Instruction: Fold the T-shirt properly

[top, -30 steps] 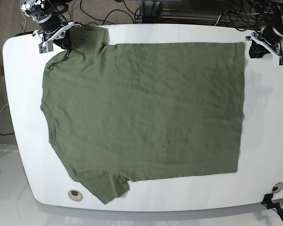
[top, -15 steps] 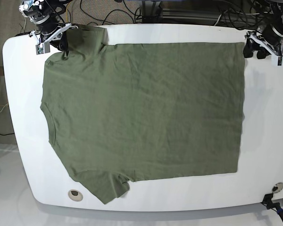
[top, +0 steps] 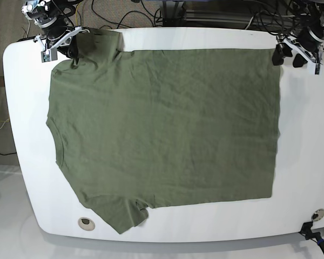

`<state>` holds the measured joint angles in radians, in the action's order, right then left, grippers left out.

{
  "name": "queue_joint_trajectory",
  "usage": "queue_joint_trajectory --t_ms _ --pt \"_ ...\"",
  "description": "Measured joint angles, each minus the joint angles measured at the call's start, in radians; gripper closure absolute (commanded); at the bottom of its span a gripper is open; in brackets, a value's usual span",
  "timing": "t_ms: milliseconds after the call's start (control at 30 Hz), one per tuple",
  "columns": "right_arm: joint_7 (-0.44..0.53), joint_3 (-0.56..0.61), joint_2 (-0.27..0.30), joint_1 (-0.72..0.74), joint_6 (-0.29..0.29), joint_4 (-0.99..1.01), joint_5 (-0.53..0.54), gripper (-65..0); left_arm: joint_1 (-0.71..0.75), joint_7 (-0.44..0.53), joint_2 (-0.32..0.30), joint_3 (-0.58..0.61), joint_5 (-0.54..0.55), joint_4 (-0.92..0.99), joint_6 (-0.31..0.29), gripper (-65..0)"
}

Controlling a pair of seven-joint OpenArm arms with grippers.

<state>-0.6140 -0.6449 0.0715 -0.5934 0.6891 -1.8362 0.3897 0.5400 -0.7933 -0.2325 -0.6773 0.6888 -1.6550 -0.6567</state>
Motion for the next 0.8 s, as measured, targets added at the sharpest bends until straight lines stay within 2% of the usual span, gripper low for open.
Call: queue_joint_trajectory --t_ms 100,200,433,500,600,800 --pt "0.0 0.0 0.001 0.0 0.0 0.0 0.0 -1.9 0.003 -0.001 -0.002 0.0 0.007 0.056 -0.003 -46.4" --pt "0.0 0.0 0.0 0.0 0.0 0.0 0.0 -1.9 -0.004 0.001 0.001 -0.002 0.01 0.074 -0.038 -46.4" --pt "0.0 0.0 0.0 0.0 0.0 0.0 0.0 -1.9 -0.004 0.028 0.057 -0.007 0.025 0.075 -0.04 -46.4" --pt "0.0 0.0 0.0 0.0 0.0 0.0 0.0 -1.9 -0.003 0.04 0.055 0.032 0.032 0.073 -0.042 -46.4" --pt "0.0 0.0 0.0 0.0 0.0 0.0 0.0 -1.9 -0.01 0.047 0.089 0.058 0.04 0.069 -0.048 -46.4" --pt "0.0 0.0 0.001 0.0 0.0 0.0 0.0 -1.9 -0.008 0.051 0.1 0.063 0.051 0.069 -0.056 -46.1"
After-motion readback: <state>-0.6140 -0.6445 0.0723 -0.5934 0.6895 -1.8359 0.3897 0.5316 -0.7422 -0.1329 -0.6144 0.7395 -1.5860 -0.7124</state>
